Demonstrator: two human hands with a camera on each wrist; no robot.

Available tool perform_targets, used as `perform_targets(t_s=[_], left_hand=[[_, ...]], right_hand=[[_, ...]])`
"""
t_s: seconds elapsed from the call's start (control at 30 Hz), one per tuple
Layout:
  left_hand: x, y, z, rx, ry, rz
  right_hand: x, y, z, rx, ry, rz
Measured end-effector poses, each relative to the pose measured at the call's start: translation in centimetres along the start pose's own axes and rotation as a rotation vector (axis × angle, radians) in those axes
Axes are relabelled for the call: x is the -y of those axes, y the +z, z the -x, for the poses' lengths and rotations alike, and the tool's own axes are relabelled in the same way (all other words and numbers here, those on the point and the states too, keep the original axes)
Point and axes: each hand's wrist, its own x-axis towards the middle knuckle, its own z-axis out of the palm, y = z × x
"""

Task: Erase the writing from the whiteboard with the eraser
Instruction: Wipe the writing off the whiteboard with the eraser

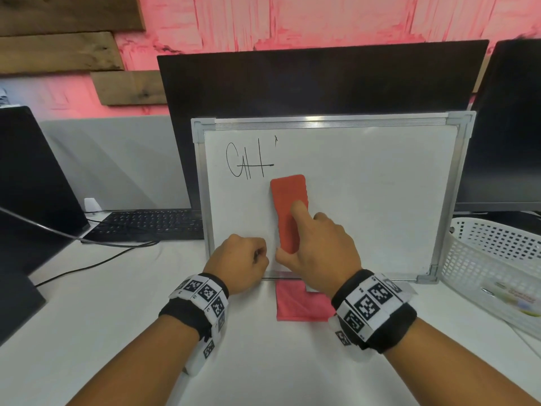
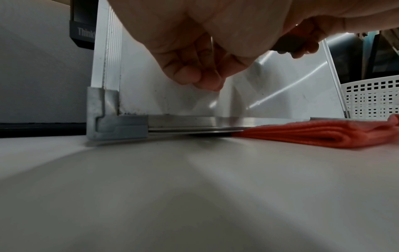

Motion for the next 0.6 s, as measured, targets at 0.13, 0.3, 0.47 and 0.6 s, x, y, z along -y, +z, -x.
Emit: perform_targets(t_s=[0.13,0.3,0.47,0.6], left_hand=[[0.1,-0.1,0.1,-0.011,-0.002,-0.001],[0.6,-0.4,0.1,-0.013,-0.010,0.001],[0.9,-0.6,0.3,-0.025,-0.014,0.001],[1.3,-0.9,0.5,-0.023,-0.016,-0.009]], right_hand=[[0.7,-0.5,-1.0,-0.031,-0.003,-0.033],[1.5,-2.0,-3.4,-0.109,-0.044,-0.043],[1.4,-1.5,-2.8,-0.093,-0.037,-0.042],[0.9,-0.1,-0.8,-0.008,-0.005,-0.052]])
